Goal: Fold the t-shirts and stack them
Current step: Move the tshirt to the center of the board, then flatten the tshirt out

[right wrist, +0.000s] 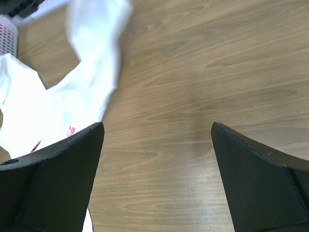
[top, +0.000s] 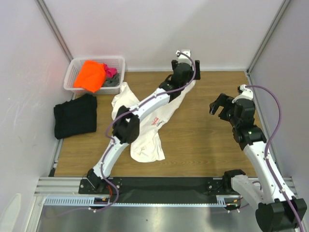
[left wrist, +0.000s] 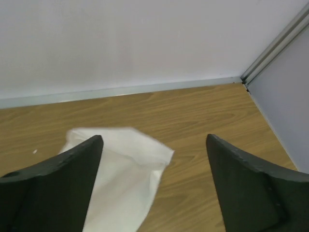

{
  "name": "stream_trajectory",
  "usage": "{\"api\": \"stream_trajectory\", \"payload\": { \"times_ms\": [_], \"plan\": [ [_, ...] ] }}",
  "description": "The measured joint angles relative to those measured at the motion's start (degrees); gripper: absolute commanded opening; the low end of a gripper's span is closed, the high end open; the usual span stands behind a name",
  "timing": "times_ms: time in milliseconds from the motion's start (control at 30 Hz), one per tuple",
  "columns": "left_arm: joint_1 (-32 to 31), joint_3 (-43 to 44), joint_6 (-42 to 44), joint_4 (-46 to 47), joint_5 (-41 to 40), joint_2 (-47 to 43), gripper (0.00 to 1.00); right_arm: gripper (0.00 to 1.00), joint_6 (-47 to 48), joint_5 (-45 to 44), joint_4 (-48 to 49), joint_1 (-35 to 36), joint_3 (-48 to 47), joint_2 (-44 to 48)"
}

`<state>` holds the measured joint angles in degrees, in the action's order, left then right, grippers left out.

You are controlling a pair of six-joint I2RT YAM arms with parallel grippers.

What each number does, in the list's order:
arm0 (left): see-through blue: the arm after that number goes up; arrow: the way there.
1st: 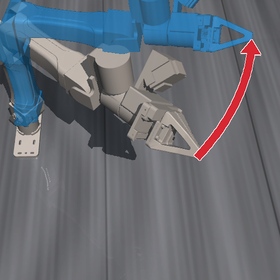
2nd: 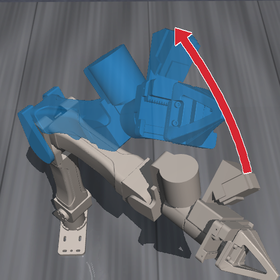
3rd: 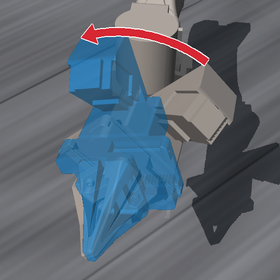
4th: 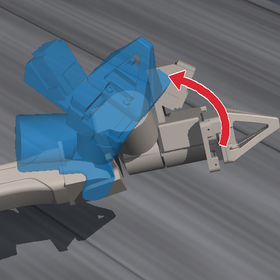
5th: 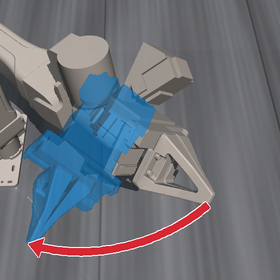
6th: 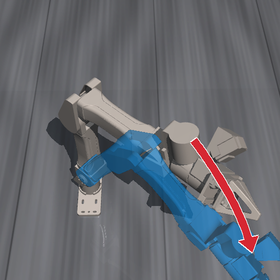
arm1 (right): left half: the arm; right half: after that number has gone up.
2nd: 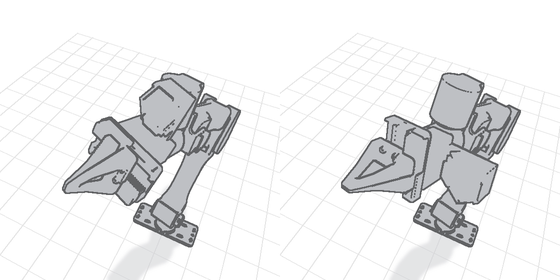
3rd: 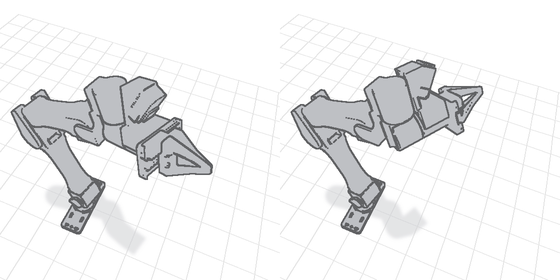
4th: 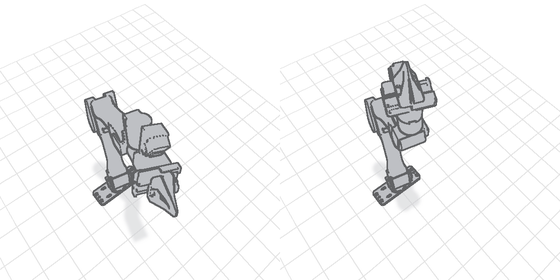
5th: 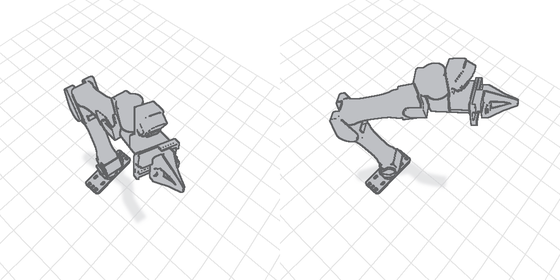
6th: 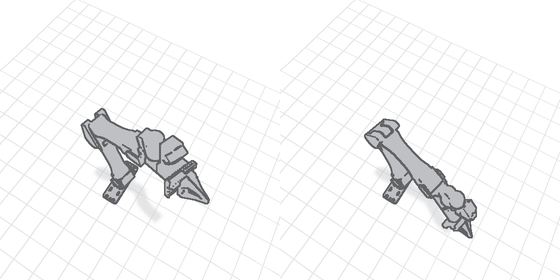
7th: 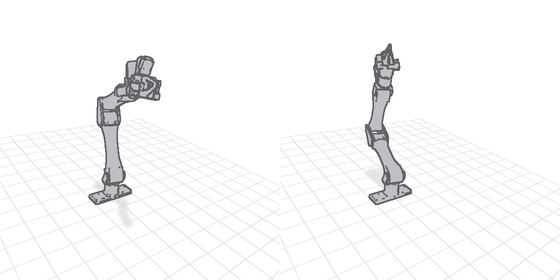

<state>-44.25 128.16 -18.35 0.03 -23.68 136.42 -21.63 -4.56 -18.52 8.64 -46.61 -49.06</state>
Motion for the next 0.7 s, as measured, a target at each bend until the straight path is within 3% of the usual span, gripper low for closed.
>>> {"api": "stream_trajectory", "payload": {
  "times_ms": [100,300,433,700],
  "plan": [
    [0.07,7.13,-0.26,0.26,1.46,5.92,1.00,1.00,-0.09,1.99,-0.28,-0.66,0.00,-2.38],
    [1.31,7.65,1.95,-5.57,2.43,2.34,1.00,1.00,-1.14,5.60,0.59,-0.94,0.22,-5.38],
    [4.90,-6.62,2.91,-10.60,3.74,-12.74,1.00,1.00,-2.86,6.27,4.04,3.32,0.17,-9.38],
    [23.58,-54.03,-4.15,-11.10,7.78,-54.75,1.00,0.97,-7.80,0.33,9.99,20.76,-7.69,-31.47]
  ]
}}
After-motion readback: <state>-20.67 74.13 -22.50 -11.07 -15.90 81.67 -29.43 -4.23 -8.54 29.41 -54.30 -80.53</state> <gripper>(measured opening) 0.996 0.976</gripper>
